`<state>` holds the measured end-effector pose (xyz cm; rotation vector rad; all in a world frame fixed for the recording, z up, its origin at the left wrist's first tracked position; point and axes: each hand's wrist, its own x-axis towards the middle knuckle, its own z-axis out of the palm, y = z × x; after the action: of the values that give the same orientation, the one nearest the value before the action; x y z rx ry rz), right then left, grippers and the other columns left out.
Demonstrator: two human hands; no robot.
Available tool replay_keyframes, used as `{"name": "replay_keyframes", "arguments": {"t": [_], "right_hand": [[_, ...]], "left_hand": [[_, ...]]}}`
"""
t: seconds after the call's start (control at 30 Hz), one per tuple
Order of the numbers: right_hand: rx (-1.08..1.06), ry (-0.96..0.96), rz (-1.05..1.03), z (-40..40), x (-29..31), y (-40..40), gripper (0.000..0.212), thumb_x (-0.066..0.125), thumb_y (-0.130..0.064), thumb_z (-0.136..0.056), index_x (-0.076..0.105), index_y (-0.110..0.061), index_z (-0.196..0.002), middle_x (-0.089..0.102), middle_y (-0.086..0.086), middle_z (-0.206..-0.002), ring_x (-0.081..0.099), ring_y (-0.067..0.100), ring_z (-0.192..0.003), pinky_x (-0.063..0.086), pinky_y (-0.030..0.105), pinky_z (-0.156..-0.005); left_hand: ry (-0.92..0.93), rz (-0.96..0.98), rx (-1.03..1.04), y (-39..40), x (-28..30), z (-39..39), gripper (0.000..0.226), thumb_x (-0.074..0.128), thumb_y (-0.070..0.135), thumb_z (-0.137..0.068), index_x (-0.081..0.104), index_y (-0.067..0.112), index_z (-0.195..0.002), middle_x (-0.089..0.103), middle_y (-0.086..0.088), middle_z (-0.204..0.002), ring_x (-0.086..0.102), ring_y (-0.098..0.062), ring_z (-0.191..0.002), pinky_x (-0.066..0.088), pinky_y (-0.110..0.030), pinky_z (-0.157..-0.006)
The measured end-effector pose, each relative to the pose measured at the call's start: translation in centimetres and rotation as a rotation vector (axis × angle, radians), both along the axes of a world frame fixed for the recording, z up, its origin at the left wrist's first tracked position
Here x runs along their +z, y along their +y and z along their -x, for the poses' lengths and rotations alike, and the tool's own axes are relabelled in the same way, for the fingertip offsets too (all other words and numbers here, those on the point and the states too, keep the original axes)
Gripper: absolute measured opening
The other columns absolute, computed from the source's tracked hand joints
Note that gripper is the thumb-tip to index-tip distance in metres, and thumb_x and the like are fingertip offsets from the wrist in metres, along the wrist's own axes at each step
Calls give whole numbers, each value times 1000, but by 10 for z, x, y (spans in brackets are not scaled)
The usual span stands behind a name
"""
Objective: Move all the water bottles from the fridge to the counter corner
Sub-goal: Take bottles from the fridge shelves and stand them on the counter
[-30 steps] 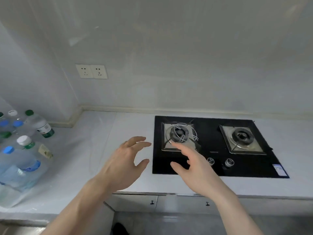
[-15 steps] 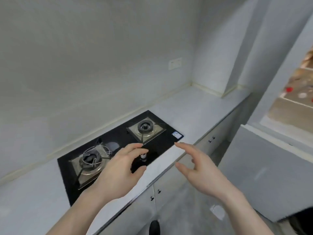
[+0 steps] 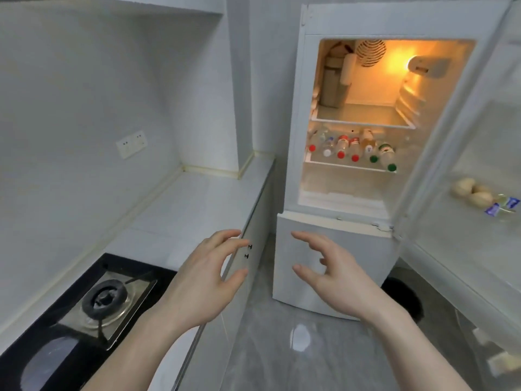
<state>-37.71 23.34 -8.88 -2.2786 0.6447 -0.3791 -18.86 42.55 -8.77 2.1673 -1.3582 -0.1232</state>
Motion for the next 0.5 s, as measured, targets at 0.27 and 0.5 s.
{"name": "replay_keyframes", "arguments": {"t": [0.27, 0.5], "right_hand": [[-200, -28, 37, -32, 21, -78, 54, 64, -44, -98, 43, -54, -147, 40, -34, -151, 39, -7, -140, 38, 35, -120], [-356, -19, 58, -33, 31, -129, 54, 66, -41, -97, 45, -53, -146, 44, -34, -147, 46, -4, -134, 42, 36, -116]], "left_hand": [[-14, 57, -175, -107, 17, -70, 44, 62, 41, -96, 51, 45, -139, 32, 33, -151, 38, 3, -137, 42, -25, -107], [-26, 63, -323, -193, 23, -89, 47, 64, 38, -96, 54, 38, -142, 38, 25, -153, 44, -4, -135, 39, -26, -111]]}}
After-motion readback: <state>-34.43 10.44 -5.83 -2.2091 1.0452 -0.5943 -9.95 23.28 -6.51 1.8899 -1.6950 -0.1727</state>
